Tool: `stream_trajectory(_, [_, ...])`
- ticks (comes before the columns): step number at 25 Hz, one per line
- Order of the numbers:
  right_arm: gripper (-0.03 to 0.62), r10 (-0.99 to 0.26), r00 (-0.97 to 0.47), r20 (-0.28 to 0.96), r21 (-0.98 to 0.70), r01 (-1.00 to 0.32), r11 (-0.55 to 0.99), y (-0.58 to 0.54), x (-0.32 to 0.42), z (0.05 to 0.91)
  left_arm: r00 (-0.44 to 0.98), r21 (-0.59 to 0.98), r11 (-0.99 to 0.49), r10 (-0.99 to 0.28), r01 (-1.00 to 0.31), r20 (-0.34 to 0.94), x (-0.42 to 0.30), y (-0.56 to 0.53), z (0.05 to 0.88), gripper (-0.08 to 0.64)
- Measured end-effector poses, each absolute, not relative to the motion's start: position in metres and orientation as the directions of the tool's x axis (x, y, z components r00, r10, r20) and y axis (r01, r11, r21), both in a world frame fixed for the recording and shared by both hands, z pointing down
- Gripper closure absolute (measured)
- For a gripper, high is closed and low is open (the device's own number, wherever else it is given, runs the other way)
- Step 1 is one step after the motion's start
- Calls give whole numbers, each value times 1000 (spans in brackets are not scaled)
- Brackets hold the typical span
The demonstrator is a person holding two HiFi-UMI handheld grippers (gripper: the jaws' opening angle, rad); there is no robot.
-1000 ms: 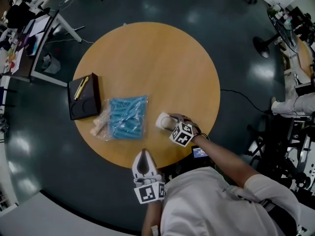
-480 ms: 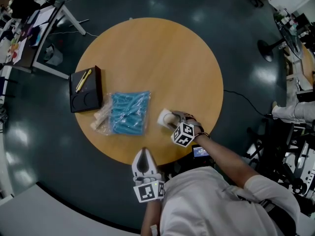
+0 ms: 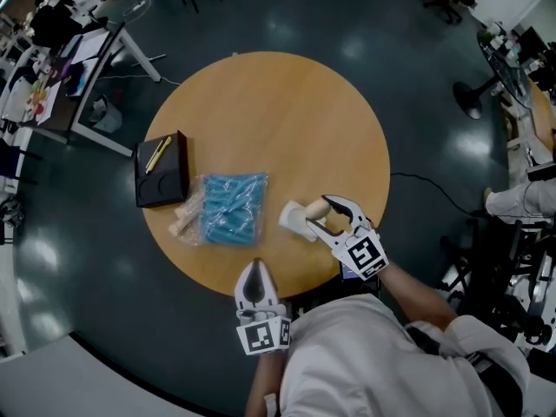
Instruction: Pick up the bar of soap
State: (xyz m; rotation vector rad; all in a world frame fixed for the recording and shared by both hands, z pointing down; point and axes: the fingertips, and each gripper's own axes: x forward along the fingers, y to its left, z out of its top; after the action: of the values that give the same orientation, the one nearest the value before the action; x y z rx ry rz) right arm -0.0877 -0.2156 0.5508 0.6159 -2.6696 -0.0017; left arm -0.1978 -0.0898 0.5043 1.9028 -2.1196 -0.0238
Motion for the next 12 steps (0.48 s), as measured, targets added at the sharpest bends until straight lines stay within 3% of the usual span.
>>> stream_trajectory(3, [336, -494, -863, 111, 72, -489, 870, -203, -66, 448, -71, 179, 98, -986, -979, 154, -192, -99, 482, 554])
stream_trajectory(5, [336, -542, -840, 13, 42, -541, 840, -192, -49, 416, -66, 166, 85, -991, -982, 117, -188, -104, 469, 554])
stream_trajectory(12, [336, -588, -806, 61, -32, -590, 806, -159, -26, 449, -33, 173, 51, -994, -984, 101, -166, -102, 466, 554])
